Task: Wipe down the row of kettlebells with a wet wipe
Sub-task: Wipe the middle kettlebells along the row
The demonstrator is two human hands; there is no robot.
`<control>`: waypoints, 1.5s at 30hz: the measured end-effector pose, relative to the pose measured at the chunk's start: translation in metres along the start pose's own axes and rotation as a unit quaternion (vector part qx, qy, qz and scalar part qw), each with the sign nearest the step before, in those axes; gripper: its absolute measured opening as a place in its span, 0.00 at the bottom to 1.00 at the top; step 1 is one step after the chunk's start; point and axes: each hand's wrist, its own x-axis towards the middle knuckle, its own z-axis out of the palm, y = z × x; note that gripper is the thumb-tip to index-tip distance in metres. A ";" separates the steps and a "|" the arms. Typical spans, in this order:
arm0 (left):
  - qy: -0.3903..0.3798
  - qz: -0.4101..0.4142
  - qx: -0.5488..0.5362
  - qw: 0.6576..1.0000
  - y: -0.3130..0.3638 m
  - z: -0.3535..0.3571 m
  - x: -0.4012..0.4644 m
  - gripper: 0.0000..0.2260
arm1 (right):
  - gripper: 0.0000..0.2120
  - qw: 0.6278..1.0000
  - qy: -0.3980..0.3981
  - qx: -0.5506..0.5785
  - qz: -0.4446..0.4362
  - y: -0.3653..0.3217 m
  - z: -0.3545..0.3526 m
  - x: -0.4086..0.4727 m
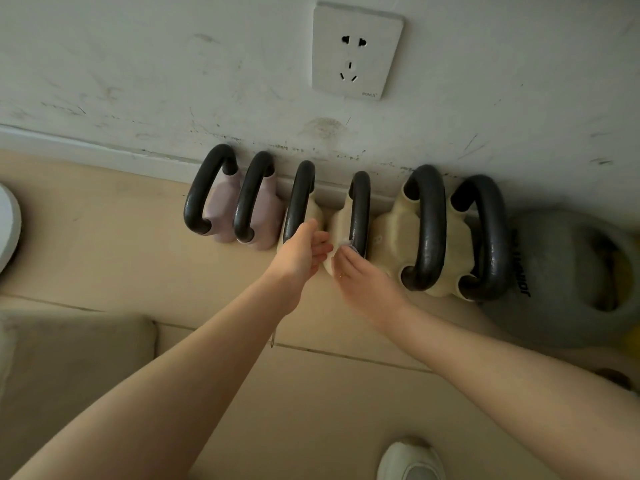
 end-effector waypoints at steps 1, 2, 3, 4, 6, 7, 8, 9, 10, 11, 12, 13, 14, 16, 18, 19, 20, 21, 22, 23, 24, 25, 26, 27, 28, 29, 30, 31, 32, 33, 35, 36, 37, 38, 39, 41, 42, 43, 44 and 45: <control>-0.002 0.000 0.000 1.000 0.001 0.000 0.000 0.21 | 0.23 1.000 0.010 0.022 -0.008 0.008 0.000 0.002; -0.002 0.001 -0.001 1.000 0.001 0.000 0.001 0.21 | 0.21 0.998 0.027 0.052 -0.007 0.018 -0.001 0.004; -0.001 0.002 -0.001 1.000 0.001 -0.001 0.001 0.21 | 0.21 0.995 0.057 0.084 0.011 0.026 0.000 0.007; -0.001 0.003 -0.001 1.000 0.002 -0.001 0.001 0.21 | 0.21 0.988 0.079 0.126 0.047 0.033 0.002 0.008; 0.000 0.001 0.002 1.000 0.001 -0.002 0.001 0.21 | 0.25 0.950 0.110 0.256 0.141 0.036 0.008 0.006; -0.001 -0.001 0.003 1.000 0.000 -0.002 0.001 0.21 | 0.26 0.918 0.128 0.332 0.175 0.032 0.010 0.003; -0.004 -0.004 0.003 1.000 -0.001 -0.001 0.002 0.22 | 0.26 0.876 0.143 0.415 0.201 0.026 0.010 0.001; -0.008 -0.009 0.003 1.000 -0.002 0.000 0.001 0.22 | 0.28 0.822 0.140 0.506 0.221 0.020 0.008 -0.001; -0.012 -0.013 0.002 1.000 -0.003 0.002 0.001 0.22 | 0.30 0.757 0.124 0.596 0.235 0.015 0.004 -0.003; -0.015 -0.016 0.002 1.000 -0.004 0.004 0.000 0.21 | 0.32 0.681 0.110 0.681 0.247 0.009 -0.001 -0.004; -0.016 -0.016 0.000 1.000 -0.004 0.007 -0.001 0.21 | 0.32 0.601 0.104 0.748 0.260 0.004 -0.007 -0.003; -0.017 -0.015 -0.003 1.000 -0.005 0.010 -0.002 0.21 | 0.32 0.527 0.106 0.796 0.278 0.000 -0.013 0.000; -0.017 -0.012 -0.005 1.000 -0.006 0.013 -0.003 0.20 | 0.31 0.458 0.108 0.831 0.297 -0.002 -0.018 0.002; -0.019 -0.001 0.005 1.000 -0.006 0.016 -0.004 0.20 | 0.29 0.326 0.101 0.880 0.330 -0.003 -0.027 0.004; -0.026 0.007 0.013 1.000 -0.006 0.017 -0.005 0.19 | 0.26 0.214 0.104 0.907 0.349 -0.001 -0.030 0.002; -0.030 0.008 0.015 0.999 -0.006 0.017 -0.006 0.19 | 0.24 0.183 0.103 0.912 0.353 0.000 -0.030 -0.001; -0.034 0.008 0.017 0.999 -0.006 0.017 -0.006 0.20 | 0.22 0.169 0.097 0.915 0.352 -0.002 -0.030 -0.005; -0.037 0.008 0.020 0.999 -0.005 0.017 -0.007 0.20 | 0.22 0.160 0.085 0.920 0.349 -0.006 -0.032 -0.008; -0.041 0.009 0.023 0.999 -0.005 0.018 -0.008 0.19 | 0.23 0.148 0.072 0.925 0.342 -0.010 -0.035 -0.011; -0.043 0.008 0.025 0.999 -0.005 0.018 -0.009 0.19 | 0.24 0.136 0.059 0.930 0.336 -0.014 -0.039 -0.012; -0.044 0.007 0.025 0.999 -0.006 0.019 -0.009 0.18 | 0.25 0.120 0.052 0.935 0.329 -0.017 -0.044 -0.012; -0.046 0.005 0.026 0.999 -0.006 0.019 -0.009 0.18 | 0.27 0.104 0.049 0.938 0.327 -0.017 -0.048 -0.011; -0.047 0.005 0.026 0.999 -0.006 0.019 -0.009 0.18 | 0.28 0.088 0.050 0.939 0.328 -0.016 -0.050 -0.008; -0.046 0.006 0.026 0.999 -0.005 0.018 -0.009 0.19 | 0.29 0.079 0.052 0.937 0.335 -0.011 -0.051 -0.006; -0.045 0.006 0.024 0.999 -0.005 0.018 -0.008 0.19 | 0.30 0.076 0.056 0.935 0.342 -0.006 -0.050 -0.004; -0.045 0.006 0.021 0.999 -0.004 0.017 -0.008 0.19 | 0.31 0.077 0.064 0.932 0.348 0.000 -0.047 -0.003; -0.046 0.006 0.022 0.999 -0.004 0.017 -0.007 0.20 | 0.30 0.076 0.076 0.930 0.352 0.005 -0.045 -0.003; -0.047 0.007 0.024 0.999 -0.004 0.017 -0.007 0.20 | 0.30 0.074 0.083 0.928 0.354 0.008 -0.043 -0.004; -0.045 0.010 0.026 0.999 -0.005 0.017 -0.007 0.21 | 0.31 0.068 0.085 0.930 0.352 0.009 -0.043 -0.007; -0.037 0.011 0.030 0.999 -0.006 0.019 -0.007 0.21 | 0.32 0.060 0.085 0.933 0.345 0.008 -0.044 -0.011; -0.022 0.014 0.048 0.999 -0.006 0.022 -0.008 0.20 | 0.35 0.056 0.082 0.936 0.338 0.001 -0.045 -0.015; -0.017 0.016 0.056 0.998 -0.006 0.023 -0.009 0.21 | 0.35 0.057 0.077 0.936 0.340 -0.004 -0.045 -0.014; -0.014 0.015 0.063 0.998 -0.005 0.024 -0.010 0.21 | 0.34 0.059 0.074 0.936 0.339 -0.007 -0.045 -0.013; -0.013 0.015 0.065 0.998 -0.004 0.024 -0.009 0.20 | 0.33 0.060 0.072 0.936 0.338 -0.009 -0.046 -0.011; -0.013 0.015 0.064 0.998 -0.003 0.024 -0.008 0.20 | 0.31 0.063 0.075 0.935 0.341 -0.010 -0.046 -0.009; -0.013 0.016 0.057 0.998 -0.002 0.022 -0.006 0.19 | 0.27 0.081 0.095 0.929 0.348 -0.010 -0.047 -0.008; -0.012 0.017 0.054 0.998 -0.001 0.021 -0.004 0.20 | 0.25 0.097 0.109 0.923 0.357 -0.009 -0.046 -0.008; -0.012 0.018 0.048 0.999 -0.002 0.020 -0.002 0.20 | 0.23 0.118 0.120 0.912 0.374 -0.009 -0.043 -0.009; -0.011 0.020 0.040 0.999 -0.002 0.020 -0.001 0.21 | 0.21 0.137 0.128 0.899 0.397 -0.007 -0.038 -0.010; -0.009 0.021 0.038 0.999 -0.003 0.020 0.000 0.21 | 0.19 0.151 0.135 0.884 0.421 -0.004 -0.032 -0.010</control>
